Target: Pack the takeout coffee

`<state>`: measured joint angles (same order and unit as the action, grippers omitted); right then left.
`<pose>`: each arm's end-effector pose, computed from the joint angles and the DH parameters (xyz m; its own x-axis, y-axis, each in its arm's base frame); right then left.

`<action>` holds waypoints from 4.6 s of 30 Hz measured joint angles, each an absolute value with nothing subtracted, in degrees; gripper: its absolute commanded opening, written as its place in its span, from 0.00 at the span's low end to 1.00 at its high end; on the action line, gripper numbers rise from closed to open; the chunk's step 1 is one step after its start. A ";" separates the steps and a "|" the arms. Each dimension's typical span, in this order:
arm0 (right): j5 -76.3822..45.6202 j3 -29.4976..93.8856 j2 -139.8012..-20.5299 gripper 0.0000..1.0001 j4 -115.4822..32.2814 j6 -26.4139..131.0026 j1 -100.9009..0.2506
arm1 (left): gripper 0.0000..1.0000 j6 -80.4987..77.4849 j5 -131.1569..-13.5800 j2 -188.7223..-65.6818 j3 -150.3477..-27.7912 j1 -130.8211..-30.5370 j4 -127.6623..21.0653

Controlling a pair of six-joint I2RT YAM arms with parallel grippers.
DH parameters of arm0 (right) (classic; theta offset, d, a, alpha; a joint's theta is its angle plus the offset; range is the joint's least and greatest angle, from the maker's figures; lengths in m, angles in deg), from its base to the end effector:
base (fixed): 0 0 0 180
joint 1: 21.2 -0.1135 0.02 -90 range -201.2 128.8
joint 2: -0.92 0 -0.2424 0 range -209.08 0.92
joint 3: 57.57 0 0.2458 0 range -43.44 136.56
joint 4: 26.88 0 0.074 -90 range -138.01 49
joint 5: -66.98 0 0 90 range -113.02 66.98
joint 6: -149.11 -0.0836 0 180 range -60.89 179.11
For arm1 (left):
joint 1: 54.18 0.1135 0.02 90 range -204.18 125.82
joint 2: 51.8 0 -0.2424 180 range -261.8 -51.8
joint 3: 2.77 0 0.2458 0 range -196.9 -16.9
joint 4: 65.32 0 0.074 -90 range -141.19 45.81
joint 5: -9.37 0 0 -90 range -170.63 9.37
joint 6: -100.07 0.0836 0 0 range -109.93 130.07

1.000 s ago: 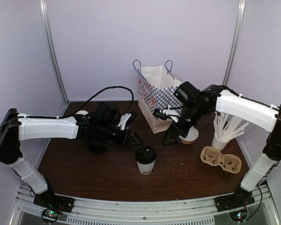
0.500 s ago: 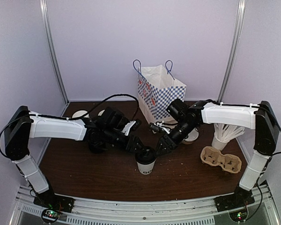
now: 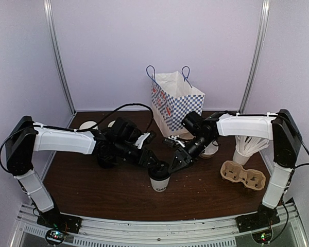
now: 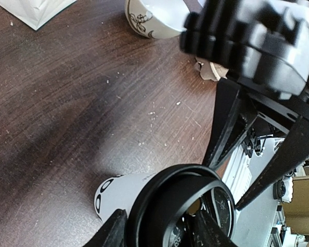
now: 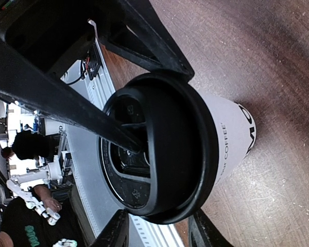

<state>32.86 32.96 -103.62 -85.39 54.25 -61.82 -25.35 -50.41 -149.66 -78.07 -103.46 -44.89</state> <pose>0.2249 0.2841 0.1733 -0.7683 -0.5964 -0.2324 -0.4906 0.3155 0.8122 0.2206 -0.3208 0.1596 -0.8813 0.2562 -0.3972 0.4716 0.5315 -0.7036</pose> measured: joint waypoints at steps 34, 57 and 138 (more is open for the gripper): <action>26.34 46.14 -110.33 0.48 -100.14 59.95 -61.93 | 0.52 -22.18 -52.49 -149.05 -75.07 -103.37 -50.33; 21.34 46.75 -108.36 0.65 -99.09 67.64 -59.85 | 0.55 -20.87 -61.28 -145.79 -78.70 -103.89 -39.69; 16.48 56.44 -106.19 0.77 -106.00 75.43 -58.98 | 0.84 -5.87 -65.38 -143.39 -89.89 -103.92 -23.58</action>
<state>16.48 56.44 -106.19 -106.00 75.43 -58.98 -5.87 -65.38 -143.39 -89.89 -103.92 -23.58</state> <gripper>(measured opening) 0.772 0.654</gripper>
